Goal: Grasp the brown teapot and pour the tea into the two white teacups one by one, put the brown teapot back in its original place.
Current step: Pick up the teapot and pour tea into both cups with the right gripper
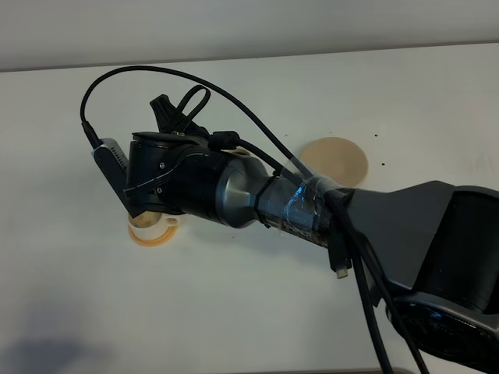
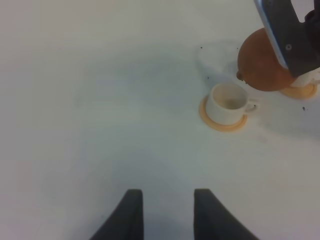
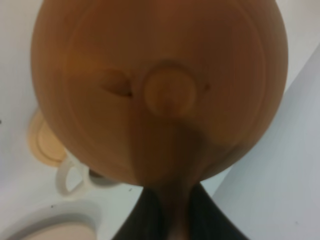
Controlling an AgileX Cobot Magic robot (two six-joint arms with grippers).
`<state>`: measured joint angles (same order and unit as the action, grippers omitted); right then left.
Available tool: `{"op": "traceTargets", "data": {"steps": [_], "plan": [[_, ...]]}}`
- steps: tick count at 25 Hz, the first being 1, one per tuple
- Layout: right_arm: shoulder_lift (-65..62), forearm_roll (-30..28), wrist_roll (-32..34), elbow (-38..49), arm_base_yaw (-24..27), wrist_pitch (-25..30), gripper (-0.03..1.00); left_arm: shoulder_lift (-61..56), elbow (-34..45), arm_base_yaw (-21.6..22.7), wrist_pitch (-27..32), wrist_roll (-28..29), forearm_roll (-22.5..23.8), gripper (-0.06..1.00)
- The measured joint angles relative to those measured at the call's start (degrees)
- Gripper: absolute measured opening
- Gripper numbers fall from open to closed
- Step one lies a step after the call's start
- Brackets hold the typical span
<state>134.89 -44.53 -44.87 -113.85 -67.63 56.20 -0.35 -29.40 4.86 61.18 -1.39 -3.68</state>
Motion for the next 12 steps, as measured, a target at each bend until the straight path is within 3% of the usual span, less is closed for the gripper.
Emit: {"op": "traceTargets", "data": {"steps": [12], "plan": [[1.1, -5.0, -0.8, 0.0, -1.3, -0.1, 0.09, 0.0, 0.0, 0.0, 0.0, 0.0, 0.0, 0.25]]}}
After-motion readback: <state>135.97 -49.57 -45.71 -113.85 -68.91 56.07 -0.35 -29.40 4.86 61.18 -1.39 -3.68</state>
